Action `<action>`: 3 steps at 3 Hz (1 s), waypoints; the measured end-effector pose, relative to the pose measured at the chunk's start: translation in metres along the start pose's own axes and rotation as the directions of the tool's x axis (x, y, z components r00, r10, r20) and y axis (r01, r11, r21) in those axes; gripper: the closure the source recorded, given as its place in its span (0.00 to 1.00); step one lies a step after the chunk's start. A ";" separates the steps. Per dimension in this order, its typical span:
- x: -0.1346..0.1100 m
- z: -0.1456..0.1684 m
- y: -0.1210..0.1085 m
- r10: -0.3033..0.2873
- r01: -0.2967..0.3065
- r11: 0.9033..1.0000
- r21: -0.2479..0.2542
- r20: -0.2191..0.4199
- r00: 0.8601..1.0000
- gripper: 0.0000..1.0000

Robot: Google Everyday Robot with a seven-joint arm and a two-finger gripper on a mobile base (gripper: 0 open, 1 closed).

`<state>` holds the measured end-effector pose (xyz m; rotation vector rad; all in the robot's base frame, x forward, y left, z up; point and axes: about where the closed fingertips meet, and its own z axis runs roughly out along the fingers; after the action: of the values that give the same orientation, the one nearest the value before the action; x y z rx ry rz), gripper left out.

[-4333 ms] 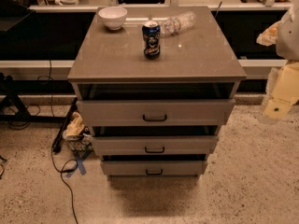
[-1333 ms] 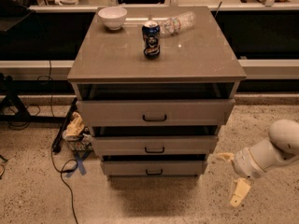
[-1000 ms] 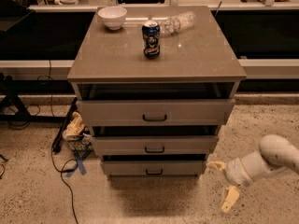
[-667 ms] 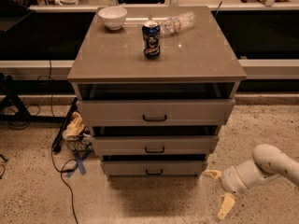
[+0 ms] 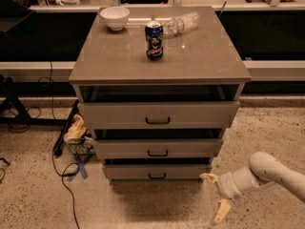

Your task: Open bottom drawer

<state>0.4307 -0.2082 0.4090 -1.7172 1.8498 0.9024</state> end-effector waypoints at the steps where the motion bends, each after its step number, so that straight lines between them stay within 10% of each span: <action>1: 0.015 0.026 -0.036 -0.132 0.131 0.990 0.061 0.019 0.991 0.00; 2: 0.031 0.064 -0.089 -0.180 0.175 0.975 0.136 0.019 0.984 0.00; 3: 0.031 0.064 -0.089 -0.178 0.174 0.975 0.135 0.020 0.984 0.00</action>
Offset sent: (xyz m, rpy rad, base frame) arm 0.1356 0.0459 -0.1260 0.0257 -0.3290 -0.0013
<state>0.5080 -0.1838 0.3290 -1.7416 1.6667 0.7152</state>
